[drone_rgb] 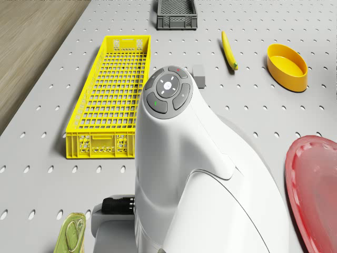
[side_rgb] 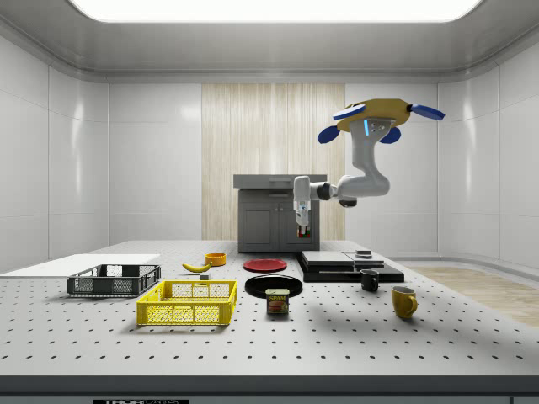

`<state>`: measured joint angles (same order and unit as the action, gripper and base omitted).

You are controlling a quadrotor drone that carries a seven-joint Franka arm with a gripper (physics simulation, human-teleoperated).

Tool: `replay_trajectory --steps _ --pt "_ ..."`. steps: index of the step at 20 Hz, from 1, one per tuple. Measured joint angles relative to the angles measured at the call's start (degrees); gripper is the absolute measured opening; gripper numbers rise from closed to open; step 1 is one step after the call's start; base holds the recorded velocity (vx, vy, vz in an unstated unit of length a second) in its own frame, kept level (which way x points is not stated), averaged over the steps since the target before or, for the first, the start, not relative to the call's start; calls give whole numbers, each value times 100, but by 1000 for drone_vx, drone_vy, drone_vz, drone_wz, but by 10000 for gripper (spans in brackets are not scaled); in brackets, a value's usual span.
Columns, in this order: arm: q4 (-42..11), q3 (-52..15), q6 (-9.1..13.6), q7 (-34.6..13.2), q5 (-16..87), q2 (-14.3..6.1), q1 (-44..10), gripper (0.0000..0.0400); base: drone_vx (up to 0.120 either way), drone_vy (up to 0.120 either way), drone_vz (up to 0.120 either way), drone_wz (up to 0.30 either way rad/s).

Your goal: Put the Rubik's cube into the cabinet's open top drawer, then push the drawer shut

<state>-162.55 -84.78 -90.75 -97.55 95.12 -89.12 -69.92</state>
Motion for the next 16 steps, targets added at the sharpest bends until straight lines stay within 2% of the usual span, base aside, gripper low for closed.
replay_trajectory --steps 16 --pt "2 -11 -110 -8 -46 -118 -11 325 0 -120 120 0"
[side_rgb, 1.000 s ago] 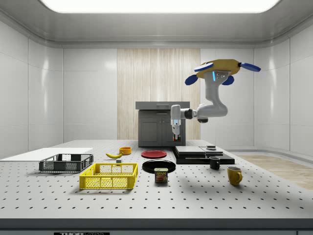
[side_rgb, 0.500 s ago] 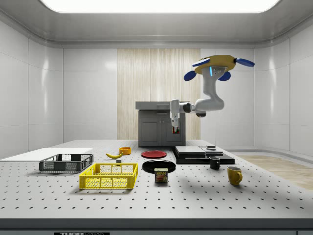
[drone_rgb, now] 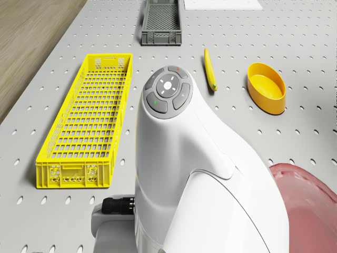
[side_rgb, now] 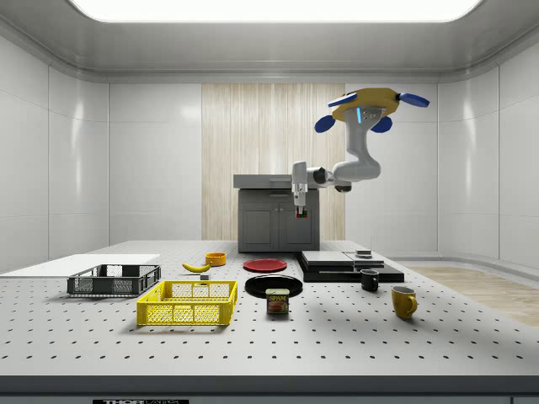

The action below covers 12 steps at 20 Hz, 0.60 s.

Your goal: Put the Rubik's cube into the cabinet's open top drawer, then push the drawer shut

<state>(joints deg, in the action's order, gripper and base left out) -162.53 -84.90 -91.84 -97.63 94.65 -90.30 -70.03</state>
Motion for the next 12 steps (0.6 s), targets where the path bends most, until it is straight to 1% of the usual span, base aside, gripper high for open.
replay_trajectory --steps 12 --pt "1 -6 -57 -4 -24 -62 -6 325 0 -120 120 0"
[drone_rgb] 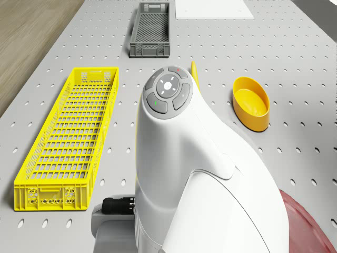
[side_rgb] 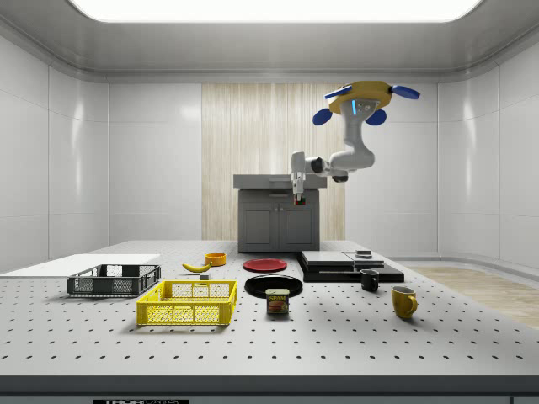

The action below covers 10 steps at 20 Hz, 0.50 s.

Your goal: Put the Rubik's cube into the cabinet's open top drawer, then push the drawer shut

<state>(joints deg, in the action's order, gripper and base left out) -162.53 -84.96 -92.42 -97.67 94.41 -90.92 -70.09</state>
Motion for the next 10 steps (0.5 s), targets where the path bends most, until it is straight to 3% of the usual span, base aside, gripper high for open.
replay_trajectory --steps 10 --pt "0 -3 -35 -2 -15 -37 -3 325 0 -120 120 0"
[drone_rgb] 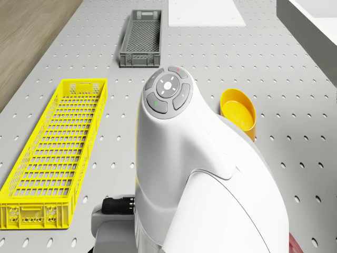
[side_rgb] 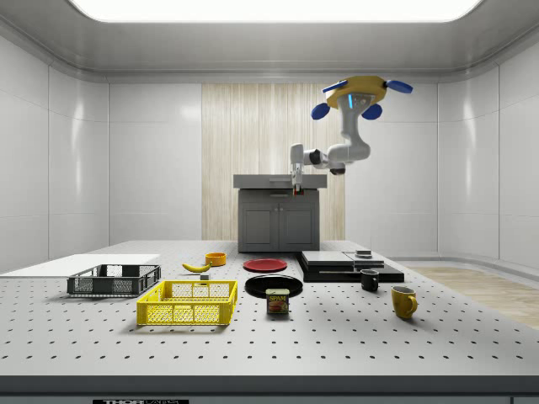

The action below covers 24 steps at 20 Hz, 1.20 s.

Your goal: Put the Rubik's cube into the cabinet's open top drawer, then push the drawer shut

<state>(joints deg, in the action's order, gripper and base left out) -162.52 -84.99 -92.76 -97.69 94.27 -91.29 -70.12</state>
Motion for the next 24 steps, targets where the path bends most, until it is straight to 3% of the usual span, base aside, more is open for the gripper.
replay_trajectory --steps 24 --pt "1 -5 -50 -3 -21 -54 -5 325 0 -120 120 0"
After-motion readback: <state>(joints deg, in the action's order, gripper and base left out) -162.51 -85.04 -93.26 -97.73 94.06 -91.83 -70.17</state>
